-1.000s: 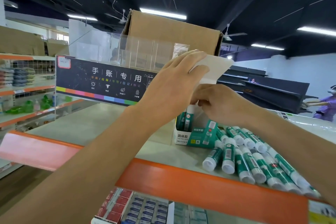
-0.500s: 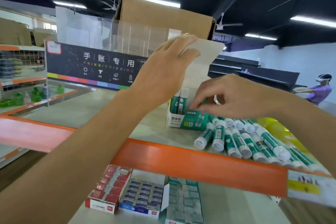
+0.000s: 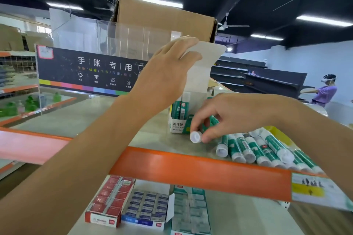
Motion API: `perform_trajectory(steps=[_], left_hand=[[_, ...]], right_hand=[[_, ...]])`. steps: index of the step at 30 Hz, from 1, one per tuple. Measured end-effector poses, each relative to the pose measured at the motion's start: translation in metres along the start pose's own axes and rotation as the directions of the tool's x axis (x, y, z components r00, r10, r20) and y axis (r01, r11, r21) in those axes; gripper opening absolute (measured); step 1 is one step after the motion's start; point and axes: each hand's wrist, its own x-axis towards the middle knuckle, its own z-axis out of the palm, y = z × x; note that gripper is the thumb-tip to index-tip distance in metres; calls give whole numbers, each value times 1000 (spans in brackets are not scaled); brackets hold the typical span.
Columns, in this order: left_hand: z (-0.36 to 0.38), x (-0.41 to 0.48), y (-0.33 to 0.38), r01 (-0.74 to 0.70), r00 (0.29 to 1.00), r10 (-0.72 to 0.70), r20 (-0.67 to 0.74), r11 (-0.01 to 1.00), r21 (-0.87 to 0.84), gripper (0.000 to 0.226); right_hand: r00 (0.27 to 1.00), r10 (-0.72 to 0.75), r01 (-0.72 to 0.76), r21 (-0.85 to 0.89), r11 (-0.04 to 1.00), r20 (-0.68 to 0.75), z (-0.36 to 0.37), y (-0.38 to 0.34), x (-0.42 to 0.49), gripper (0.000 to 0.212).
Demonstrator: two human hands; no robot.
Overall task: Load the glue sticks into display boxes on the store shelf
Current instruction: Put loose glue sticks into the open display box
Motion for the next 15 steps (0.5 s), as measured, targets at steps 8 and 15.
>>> perform_trajectory(steps=[8,15], left_hand=[[2,-1,-5,-32,999,32,0,999,25,37],[1,0,-4,-29,999,28,38,999,26,39]], right_hand=[[956,-37,69,99,993,-292,-19,3,3,21],[875,-75,20,-119,993,-479,-36,19,13,26]])
